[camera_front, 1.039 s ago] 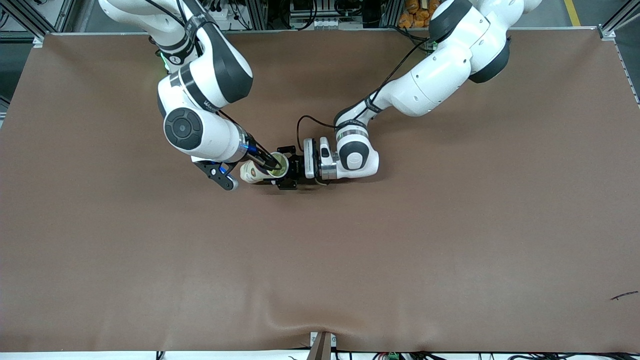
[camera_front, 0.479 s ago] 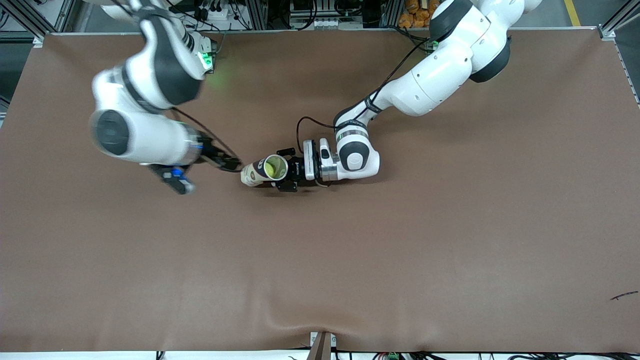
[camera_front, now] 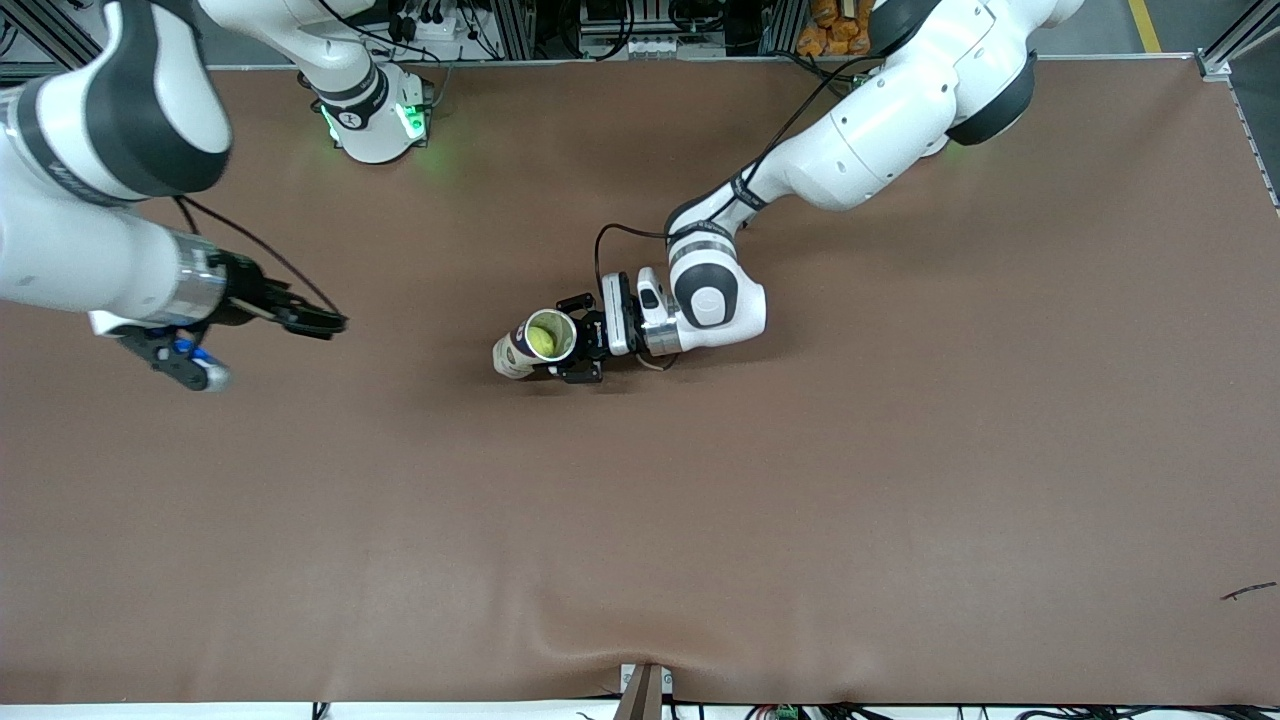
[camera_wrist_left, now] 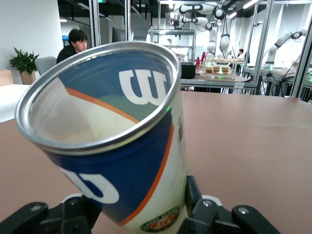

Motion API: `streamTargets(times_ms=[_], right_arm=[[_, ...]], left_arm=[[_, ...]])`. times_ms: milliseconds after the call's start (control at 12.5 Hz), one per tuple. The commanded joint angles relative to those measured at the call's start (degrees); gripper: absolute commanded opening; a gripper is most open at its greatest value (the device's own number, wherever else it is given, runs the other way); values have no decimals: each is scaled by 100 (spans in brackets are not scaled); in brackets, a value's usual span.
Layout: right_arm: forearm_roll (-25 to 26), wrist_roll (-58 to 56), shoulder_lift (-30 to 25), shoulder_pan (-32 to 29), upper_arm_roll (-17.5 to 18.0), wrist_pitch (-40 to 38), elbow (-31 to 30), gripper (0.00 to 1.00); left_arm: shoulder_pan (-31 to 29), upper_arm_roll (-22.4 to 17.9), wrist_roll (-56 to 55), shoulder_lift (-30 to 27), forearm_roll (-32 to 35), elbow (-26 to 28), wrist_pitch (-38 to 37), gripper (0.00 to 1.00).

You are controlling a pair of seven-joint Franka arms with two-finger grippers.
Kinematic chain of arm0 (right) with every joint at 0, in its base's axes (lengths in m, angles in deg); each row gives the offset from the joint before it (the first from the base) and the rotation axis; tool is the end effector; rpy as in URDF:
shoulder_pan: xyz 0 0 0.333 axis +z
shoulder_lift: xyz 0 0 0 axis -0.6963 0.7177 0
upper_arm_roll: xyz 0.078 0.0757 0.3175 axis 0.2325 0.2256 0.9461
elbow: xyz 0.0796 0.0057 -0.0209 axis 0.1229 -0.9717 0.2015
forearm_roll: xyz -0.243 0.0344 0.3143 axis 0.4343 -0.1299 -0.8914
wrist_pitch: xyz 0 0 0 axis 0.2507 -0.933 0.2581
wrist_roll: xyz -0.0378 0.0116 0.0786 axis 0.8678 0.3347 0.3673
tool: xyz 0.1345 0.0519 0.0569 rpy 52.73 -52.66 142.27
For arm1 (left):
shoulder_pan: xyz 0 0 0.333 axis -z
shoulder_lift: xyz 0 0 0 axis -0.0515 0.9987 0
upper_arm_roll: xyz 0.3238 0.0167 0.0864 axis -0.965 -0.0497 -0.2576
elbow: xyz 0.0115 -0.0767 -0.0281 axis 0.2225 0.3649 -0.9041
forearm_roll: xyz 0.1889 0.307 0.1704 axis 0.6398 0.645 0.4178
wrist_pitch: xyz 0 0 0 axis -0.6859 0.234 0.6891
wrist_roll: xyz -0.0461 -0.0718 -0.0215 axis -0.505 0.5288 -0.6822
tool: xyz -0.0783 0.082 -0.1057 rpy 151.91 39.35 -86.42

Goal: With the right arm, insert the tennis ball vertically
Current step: 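Stand the can upright with the left gripper while the right gripper withdraws, then open the left gripper and move it away from the upright can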

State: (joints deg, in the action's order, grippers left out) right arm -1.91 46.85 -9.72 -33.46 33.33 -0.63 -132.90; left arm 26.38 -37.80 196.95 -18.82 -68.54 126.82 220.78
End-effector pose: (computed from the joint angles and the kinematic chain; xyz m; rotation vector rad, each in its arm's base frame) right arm 0.5777 0.0867 0.4778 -2.9477 0.7140 0.4201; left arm 0.4915 -0.5903 0.1394 1.4522 -1.2676 1.1567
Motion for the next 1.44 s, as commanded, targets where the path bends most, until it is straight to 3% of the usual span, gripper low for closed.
streamTargets(times_ms=[0,320,559,959,1358], right_arm=[[380,-557,-390,-292,109,-200,-134,100],[398,-1998,-566,-961,109,-263,-108,100],[600,-2544,-883,-971,118,-254,-143,100],[968,-3827,-1112,-1128,144,-289,-12,100],[987,-4507,-1130,-1428,101,-710,648,100]], left_arm=[[-49,247,247,-430,-288,265,742,69],[-23,494,149,-571,-288,247,1841,71],[12,722,70,-634,-288,204,2712,71],[30,899,-27,-660,-288,177,3127,76],[83,907,-141,-660,-288,168,3127,91]])
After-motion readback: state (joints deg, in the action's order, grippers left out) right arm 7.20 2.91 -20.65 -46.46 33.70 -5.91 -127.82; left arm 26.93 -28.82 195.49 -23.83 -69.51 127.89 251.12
